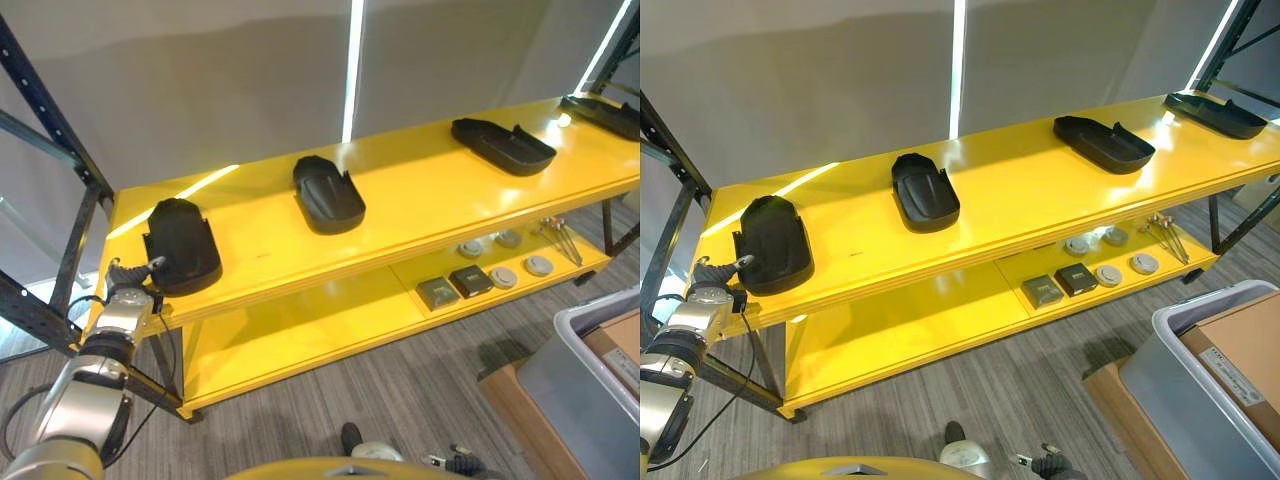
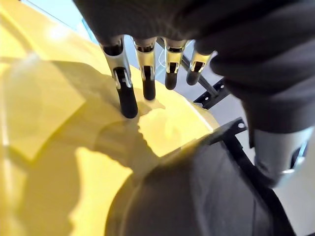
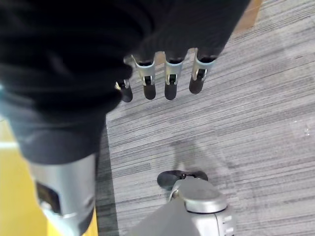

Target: Move parts from the plastic box to the shelf.

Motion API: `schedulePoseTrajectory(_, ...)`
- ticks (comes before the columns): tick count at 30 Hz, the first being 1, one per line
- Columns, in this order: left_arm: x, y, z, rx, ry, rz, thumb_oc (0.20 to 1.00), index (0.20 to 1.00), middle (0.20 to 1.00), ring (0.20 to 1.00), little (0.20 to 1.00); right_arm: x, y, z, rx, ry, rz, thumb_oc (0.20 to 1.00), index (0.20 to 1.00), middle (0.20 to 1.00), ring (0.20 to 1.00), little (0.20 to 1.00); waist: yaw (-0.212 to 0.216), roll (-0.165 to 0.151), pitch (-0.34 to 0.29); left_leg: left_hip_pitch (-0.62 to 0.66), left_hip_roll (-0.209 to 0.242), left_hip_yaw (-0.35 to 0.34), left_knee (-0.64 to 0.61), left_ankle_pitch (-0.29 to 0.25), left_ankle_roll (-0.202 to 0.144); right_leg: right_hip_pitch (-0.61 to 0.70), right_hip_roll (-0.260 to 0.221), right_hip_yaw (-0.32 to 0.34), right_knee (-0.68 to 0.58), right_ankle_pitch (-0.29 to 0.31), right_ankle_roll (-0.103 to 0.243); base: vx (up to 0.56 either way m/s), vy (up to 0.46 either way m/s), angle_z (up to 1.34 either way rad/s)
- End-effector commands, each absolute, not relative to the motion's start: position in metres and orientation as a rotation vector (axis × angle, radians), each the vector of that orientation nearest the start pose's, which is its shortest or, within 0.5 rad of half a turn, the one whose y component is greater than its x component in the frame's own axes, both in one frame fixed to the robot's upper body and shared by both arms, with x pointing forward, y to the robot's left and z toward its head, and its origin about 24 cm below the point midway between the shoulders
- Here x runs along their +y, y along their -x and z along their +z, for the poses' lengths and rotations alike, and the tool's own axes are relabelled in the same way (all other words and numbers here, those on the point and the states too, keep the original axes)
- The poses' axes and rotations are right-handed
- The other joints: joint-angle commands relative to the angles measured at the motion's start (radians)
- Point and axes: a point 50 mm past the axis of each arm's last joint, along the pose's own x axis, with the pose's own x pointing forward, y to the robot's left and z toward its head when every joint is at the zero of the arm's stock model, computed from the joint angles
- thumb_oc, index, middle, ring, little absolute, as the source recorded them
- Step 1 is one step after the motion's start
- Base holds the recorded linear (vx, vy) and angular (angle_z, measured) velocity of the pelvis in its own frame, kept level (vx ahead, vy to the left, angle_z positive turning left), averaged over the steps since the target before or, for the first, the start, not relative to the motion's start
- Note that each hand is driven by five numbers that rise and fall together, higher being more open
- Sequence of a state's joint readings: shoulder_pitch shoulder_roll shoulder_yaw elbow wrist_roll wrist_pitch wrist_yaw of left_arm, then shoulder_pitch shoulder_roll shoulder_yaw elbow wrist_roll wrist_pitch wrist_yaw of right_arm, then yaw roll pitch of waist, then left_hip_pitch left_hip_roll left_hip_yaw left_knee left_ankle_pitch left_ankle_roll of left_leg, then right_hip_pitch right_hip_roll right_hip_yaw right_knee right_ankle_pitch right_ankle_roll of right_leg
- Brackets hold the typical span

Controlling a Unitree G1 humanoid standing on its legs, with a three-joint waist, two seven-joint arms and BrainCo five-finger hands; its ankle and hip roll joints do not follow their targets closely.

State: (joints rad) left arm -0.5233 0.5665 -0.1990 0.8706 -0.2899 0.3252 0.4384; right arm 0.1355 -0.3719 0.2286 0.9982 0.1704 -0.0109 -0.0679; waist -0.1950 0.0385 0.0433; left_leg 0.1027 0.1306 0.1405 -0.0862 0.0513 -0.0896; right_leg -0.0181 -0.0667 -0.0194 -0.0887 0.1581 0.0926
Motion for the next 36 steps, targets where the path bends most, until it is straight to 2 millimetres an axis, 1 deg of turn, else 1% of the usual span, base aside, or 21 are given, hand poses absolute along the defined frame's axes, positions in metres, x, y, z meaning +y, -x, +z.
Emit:
schedulePoseTrajectory(1,0.320,-0.332,0.068,0.412,-0.489,0.685,1.000,1.000,1.000,1.000,1.000,-0.268,-0.092,-0.138,1.039,0.297,-0.096,1.000,1.000,1.000,1.000,1.000,-0.008,0.004,0.003,-0.010,-0.014,0.054,-0.001,-0.023,0.038,0.055,-0.008,-0.022,0.005,-0.101,0.039,0.00,0.000,0.00)
schedulePoseTrajectory(4,0.318,-0.335,0.073,0.351,-0.439,0.677,1.000,1.000,1.000,1.000,1.000,-0.260,-0.095,-0.137,1.017,0.219,-0.042,1.000,1.000,1.000,1.000,1.000,-0.011,0.003,0.005,-0.008,-0.015,0.054,-0.001,-0.024,0.039,0.058,-0.010,-0.025,0.004,-0.101,0.039,0.00,0.000,0.00)
schedulePoseTrajectory(6,0.316,-0.338,0.079,0.310,-0.423,0.670,1.000,1.000,1.000,1.000,1.000,-0.259,-0.095,-0.137,1.011,0.201,-0.028,1.000,1.000,1.000,1.000,1.000,-0.010,0.002,0.005,-0.007,-0.016,0.053,-0.001,-0.024,0.038,0.059,-0.010,-0.026,0.003,-0.101,0.040,0.00,0.000,0.00)
schedulePoseTrajectory(10,0.308,-0.346,0.104,0.167,-0.423,0.621,1.000,1.000,1.000,1.000,1.000,-0.262,-0.093,-0.136,0.994,0.170,-0.024,1.000,1.000,1.000,1.000,1.000,0.002,0.001,0.003,-0.003,-0.016,0.051,-0.001,-0.024,0.037,0.065,-0.011,-0.035,0.001,-0.100,0.041,0.00,0.000,0.00)
schedulePoseTrajectory(12,0.303,-0.347,0.113,0.116,-0.421,0.596,1.000,1.000,1.000,1.000,1.000,-0.262,-0.094,-0.135,0.988,0.148,-0.016,1.000,1.000,1.000,1.000,1.000,0.011,0.000,0.004,-0.004,-0.016,0.047,-0.001,-0.023,0.037,0.066,-0.012,-0.039,0.001,-0.100,0.041,0.00,0.000,0.00)
schedulePoseTrajectory(13,0.299,-0.345,0.121,0.069,-0.442,0.567,1.000,1.000,1.000,1.000,1.000,-0.261,-0.094,-0.135,0.984,0.138,-0.013,1.000,1.000,1.000,1.000,1.000,0.021,-0.001,0.005,-0.004,-0.015,0.043,-0.001,-0.022,0.036,0.067,-0.013,-0.044,0.001,-0.100,0.040,0.00,0.000,0.00)
schedulePoseTrajectory(23,0.296,-0.330,0.133,-0.057,-0.467,0.495,1.000,1.000,1.000,1.000,1.000,-0.257,-0.088,-0.136,0.985,0.108,-0.039,1.000,1.000,1.000,1.000,1.000,0.056,-0.008,0.006,-0.008,-0.016,0.024,-0.001,-0.021,0.037,0.073,-0.016,-0.065,0.001,-0.102,0.041,0.00,0.002,0.03)
schedulePoseTrajectory(24,0.294,-0.327,0.137,-0.083,-0.468,0.480,1.000,1.000,1.000,1.000,1.000,-0.256,-0.089,-0.136,0.983,0.105,-0.044,1.000,1.000,1.000,1.000,1.000,0.063,-0.009,0.006,-0.011,-0.016,0.021,-0.001,-0.020,0.037,0.073,-0.017,-0.069,0.001,-0.102,0.041,-0.01,0.009,0.05)
schedulePoseTrajectory(28,0.290,-0.322,0.140,-0.124,-0.459,0.454,1.000,1.000,1.000,1.000,1.000,-0.254,-0.087,-0.136,0.980,0.096,-0.052,1.000,1.000,1.000,1.000,1.000,0.073,-0.011,0.005,-0.013,-0.017,0.015,-0.001,-0.021,0.038,0.074,-0.019,-0.074,0.001,-0.103,0.041,0.00,0.005,0.06)
schedulePoseTrajectory(29,0.285,-0.318,0.140,-0.149,-0.436,0.428,1.000,1.000,1.000,1.000,1.000,-0.252,-0.086,-0.137,0.980,0.090,-0.055,1.000,1.000,1.000,1.000,1.000,0.081,-0.012,0.007,-0.014,-0.018,0.010,-0.001,-0.020,0.038,0.075,-0.020,-0.078,0.001,-0.103,0.041,0.00,0.006,0.14)
schedulePoseTrajectory(32,0.280,-0.313,0.140,-0.165,-0.412,0.405,1.000,1.000,1.000,1.000,1.000,-0.250,-0.086,-0.138,0.980,0.085,-0.059,1.000,1.000,1.000,1.000,1.000,0.089,-0.012,0.009,-0.016,-0.019,0.004,-0.001,-0.020,0.038,0.076,-0.020,-0.082,0.001,-0.103,0.041,0.00,0.004,0.10)
schedulePoseTrajectory(33,0.276,-0.307,0.136,-0.156,-0.368,0.368,1.000,1.000,1.000,1.000,1.000,-0.248,-0.085,-0.138,0.977,0.079,-0.069,1.000,1.000,1.000,1.000,1.000,0.099,-0.012,0.011,-0.018,-0.019,-0.001,-0.001,-0.020,0.038,0.077,-0.021,-0.087,0.001,-0.103,0.040,0.00,0.005,0.03)
schedulePoseTrajectory(36,0.272,-0.299,0.131,-0.165,-0.357,0.342,1.000,1.000,1.000,1.000,1.000,-0.248,-0.084,-0.138,0.974,0.070,-0.080,1.000,1.000,1.000,1.000,1.000,0.111,-0.013,0.014,-0.021,-0.019,-0.008,-0.001,-0.019,0.037,0.078,-0.022,-0.092,0.001,-0.104,0.038,0.00,0.001,0.01)
